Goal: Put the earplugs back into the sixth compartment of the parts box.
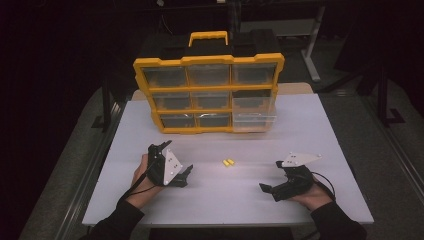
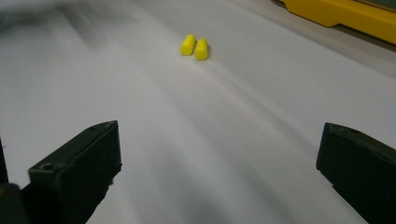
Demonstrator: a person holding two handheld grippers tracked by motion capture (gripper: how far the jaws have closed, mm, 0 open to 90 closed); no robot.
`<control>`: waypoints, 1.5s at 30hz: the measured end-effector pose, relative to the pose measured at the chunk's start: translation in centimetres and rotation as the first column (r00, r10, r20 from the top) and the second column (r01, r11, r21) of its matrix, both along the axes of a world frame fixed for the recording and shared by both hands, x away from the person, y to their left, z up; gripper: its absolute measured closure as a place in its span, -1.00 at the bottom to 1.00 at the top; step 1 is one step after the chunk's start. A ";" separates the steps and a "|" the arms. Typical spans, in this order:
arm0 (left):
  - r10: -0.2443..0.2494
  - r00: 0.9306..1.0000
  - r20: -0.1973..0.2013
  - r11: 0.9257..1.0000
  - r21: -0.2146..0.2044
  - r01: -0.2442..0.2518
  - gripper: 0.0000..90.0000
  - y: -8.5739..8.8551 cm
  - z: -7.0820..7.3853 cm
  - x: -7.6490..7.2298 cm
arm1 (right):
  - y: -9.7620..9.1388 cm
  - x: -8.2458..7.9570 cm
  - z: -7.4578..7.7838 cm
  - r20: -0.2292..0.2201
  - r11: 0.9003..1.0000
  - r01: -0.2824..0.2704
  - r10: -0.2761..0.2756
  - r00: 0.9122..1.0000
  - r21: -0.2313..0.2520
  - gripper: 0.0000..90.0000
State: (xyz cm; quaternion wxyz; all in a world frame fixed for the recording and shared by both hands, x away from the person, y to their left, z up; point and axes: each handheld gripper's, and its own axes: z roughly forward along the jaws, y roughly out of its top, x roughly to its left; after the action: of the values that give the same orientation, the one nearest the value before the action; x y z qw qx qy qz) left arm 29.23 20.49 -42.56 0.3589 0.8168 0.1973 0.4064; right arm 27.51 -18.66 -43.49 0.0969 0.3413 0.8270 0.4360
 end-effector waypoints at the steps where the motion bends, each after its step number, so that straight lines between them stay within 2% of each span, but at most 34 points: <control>1: 0.001 1.000 -0.011 1.000 -0.017 -0.001 -1.00 0.1 0.0 0.0 | 0.0 0.0 0.0 0.000 1.000 -0.001 0.001 1.000 -0.001 -1.00; 3: 0.003 0.999 -0.035 0.999 -0.047 -0.005 -0.97 0.2 0.1 0.1 | 0.0 0.0 0.0 -0.002 1.000 -0.001 0.001 1.000 -0.001 -1.00; 10: 0.000 0.995 -0.098 0.995 -0.095 -0.009 -0.97 0.7 0.1 0.3 | 0.0 0.1 0.0 -0.004 1.000 0.003 -0.003 1.000 0.000 -1.00; 19: 0.004 0.987 -0.160 0.986 -0.166 -0.031 -1.00 1.4 0.2 0.5 | 0.0 0.1 -0.1 -0.010 1.000 0.000 0.000 1.000 0.001 -0.99; 25: -0.002 0.979 -0.203 0.975 -0.220 -0.043 -1.00 2.0 0.3 0.6 | 0.0 0.1 -0.1 -0.010 1.000 0.004 -0.003 1.000 0.002 -0.99; 27: -0.010 0.974 -0.225 0.970 -0.238 -0.046 -1.00 2.3 0.2 0.6 | 0.0 0.1 -0.1 -0.011 1.000 0.004 -0.004 1.000 0.002 -0.99; 33: -0.041 0.951 -0.306 0.951 -0.304 -0.057 -1.00 3.4 0.1 0.7 | 0.0 0.1 -0.1 -0.012 1.000 0.007 -0.007 1.000 0.003 -0.99; 42: -0.082 0.927 -0.366 0.923 -0.380 -0.068 -1.00 5.0 0.0 0.5 | 0.0 0.2 0.0 -0.017 1.000 0.011 -0.011 1.000 0.000 -0.99; 43: -0.085 0.926 -0.368 0.920 -0.386 -0.069 -1.00 5.1 0.0 0.4 | 0.0 0.2 0.0 -0.016 1.000 0.011 -0.011 1.000 -0.001 -0.99; 45: -0.082 0.926 -0.368 0.923 -0.379 -0.069 -1.00 5.4 -0.2 0.2 | -0.1 0.3 0.0 -0.017 1.000 0.011 -0.011 1.000 -0.002 -0.99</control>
State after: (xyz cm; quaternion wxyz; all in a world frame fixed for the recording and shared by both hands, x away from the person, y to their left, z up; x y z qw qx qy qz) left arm 29.46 25.91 -42.74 0.4689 0.7938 0.3355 0.1937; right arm 27.78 -18.74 -43.45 0.0925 0.3495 0.8264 0.4317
